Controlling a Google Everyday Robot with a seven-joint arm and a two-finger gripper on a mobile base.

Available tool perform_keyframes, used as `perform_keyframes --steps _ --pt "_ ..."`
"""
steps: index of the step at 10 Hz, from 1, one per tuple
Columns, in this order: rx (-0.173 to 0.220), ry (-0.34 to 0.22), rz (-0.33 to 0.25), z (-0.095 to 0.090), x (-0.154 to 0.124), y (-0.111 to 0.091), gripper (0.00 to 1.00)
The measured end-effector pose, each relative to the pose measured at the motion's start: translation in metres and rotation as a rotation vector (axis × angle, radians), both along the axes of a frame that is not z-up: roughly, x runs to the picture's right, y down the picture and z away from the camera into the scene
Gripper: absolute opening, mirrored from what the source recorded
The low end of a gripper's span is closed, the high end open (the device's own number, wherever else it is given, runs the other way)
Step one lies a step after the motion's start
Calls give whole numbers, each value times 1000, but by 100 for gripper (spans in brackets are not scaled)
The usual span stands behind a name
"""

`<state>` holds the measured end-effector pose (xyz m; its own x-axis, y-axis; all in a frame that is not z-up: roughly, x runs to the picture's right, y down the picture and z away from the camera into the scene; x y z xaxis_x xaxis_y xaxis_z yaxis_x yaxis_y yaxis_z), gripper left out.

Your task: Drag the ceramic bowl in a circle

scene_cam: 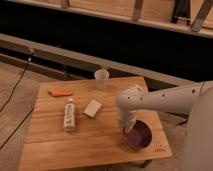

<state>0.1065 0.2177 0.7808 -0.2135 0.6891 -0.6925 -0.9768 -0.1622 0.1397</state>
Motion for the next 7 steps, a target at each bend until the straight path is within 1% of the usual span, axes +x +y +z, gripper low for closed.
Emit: perform_keyframes --steps 1,2,3,4,5,7 --pt "11 -2 -6 7 2 -8 0" --pt "31 -14 -25 20 3 -25 0" --pt "41 -21 -42 26 1 -35 0" --pt "51 -35 -70 35 -3 -51 0" --pt "58 -44 -90 41 -6 -61 0" --pt "69 -76 -142 54 -21 -85 0"
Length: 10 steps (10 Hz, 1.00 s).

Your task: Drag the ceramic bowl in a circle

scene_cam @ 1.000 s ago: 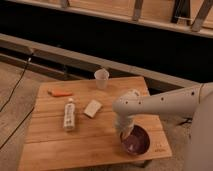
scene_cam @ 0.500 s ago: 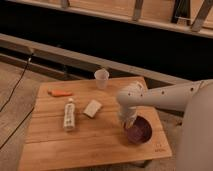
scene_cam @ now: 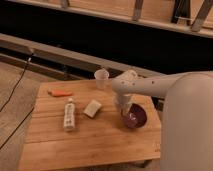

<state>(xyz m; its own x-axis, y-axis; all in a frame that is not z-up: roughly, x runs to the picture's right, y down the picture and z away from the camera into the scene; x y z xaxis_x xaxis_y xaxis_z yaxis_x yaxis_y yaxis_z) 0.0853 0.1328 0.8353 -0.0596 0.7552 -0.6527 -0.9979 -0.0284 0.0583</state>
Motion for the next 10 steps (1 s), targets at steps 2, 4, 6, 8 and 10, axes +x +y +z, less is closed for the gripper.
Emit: perform_keyframes --steps 2,4,6,8,10 --pt "2 -38 -48 10 -22 -16 0" --pt "2 -79 -81 15 -49 -25 0" --pt "-4 -130 -100 15 -82 -26 0" --pt "-24 -167 -105 12 -105 -15 0" --pt "-57 -208 -103 4 -132 8 0"
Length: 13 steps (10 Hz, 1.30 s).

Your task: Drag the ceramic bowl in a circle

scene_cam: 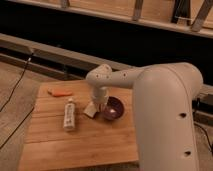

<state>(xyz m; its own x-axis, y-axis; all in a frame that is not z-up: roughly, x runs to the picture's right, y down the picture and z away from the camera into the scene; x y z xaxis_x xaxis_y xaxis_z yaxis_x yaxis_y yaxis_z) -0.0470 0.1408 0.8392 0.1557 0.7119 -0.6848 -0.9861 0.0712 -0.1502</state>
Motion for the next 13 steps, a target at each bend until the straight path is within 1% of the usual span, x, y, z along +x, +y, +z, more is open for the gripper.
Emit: perform_keyframes --steps 1,2,3,5,8,9,10,12,13 --pt "-11 -11 0 -3 -7 8 0" --pt "-25 -28 -6 -11 -17 19 0" --pt "-32 -37 -14 -17 -21 24 0" --pt "-49 -50 -42 -37 -26 40 0" --pt "-74 -36 -66 -62 -18 57 0" --pt "-90 -25 -76 -75 -13 68 0" --pt "-105 -15 -80 -83 -9 77 0" --pt "-134 14 -72 -93 3 94 0" --pt "-144 29 -66 -95 9 99 0"
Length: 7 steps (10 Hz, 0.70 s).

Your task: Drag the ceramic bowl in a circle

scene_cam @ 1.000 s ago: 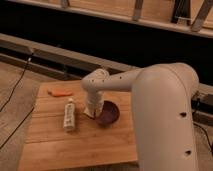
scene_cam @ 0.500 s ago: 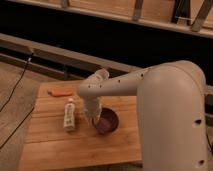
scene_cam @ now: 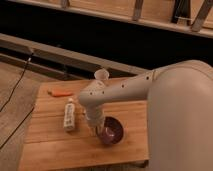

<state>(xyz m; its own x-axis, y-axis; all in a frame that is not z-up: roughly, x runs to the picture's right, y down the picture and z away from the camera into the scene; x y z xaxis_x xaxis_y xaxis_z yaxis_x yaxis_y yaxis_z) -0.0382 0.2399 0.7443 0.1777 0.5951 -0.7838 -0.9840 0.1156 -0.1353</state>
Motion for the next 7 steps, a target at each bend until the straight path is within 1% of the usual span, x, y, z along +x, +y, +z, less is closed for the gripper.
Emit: perform_keyframes --steps 1,3,5,7 --pt "-8 19 10 -2 6 5 0" --pt "-7 59 41 -3 20 8 0" --pt "1 95 68 -2 33 7 0" --pt "16 137 101 -1 51 1 0"
